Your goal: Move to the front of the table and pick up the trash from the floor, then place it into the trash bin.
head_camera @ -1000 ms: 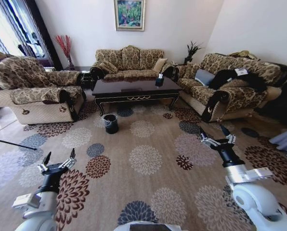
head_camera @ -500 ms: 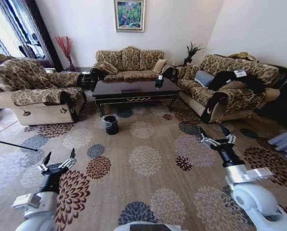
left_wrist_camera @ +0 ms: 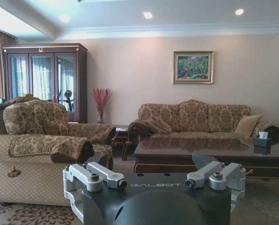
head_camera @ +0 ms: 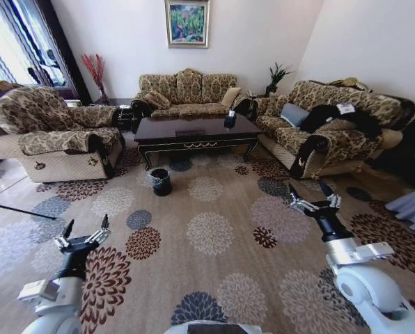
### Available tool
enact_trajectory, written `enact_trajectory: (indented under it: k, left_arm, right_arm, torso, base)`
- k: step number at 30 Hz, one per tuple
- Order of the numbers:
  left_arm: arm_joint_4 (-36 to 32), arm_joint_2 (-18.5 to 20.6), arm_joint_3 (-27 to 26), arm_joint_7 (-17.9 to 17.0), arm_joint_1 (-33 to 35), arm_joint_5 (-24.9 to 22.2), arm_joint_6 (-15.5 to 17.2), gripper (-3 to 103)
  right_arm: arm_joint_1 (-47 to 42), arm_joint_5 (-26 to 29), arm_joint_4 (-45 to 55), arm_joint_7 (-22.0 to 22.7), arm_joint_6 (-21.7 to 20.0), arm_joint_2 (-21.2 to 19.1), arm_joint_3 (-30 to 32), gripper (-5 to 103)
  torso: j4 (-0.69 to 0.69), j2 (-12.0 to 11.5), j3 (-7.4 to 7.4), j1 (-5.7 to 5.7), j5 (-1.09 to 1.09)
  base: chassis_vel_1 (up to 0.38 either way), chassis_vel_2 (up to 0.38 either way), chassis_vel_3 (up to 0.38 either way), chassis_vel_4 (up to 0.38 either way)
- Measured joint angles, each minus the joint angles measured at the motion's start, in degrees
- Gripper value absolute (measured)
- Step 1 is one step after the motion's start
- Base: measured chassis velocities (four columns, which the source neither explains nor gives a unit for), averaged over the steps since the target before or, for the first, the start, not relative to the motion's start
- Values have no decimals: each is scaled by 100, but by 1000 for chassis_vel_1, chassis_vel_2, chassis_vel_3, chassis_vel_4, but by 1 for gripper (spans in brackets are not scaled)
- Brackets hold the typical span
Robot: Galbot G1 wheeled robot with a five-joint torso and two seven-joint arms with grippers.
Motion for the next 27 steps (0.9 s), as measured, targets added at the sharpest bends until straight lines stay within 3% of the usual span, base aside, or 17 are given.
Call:
enact_trajectory:
  k: [20,27]
  left_arm:
    - [0,0,0,0,0,0,0,100]
    - [0,0,0,0,0,0,0,100]
  right_arm:
    - [0,0,0,0,0,0,0,100]
    - [0,0,0,0,0,0,0,100]
  torso:
    - [0,580,318,262,0]
    - [0,633,350,284,0]
  base:
    - [0,0,0,0]
    - [0,0,0,0]
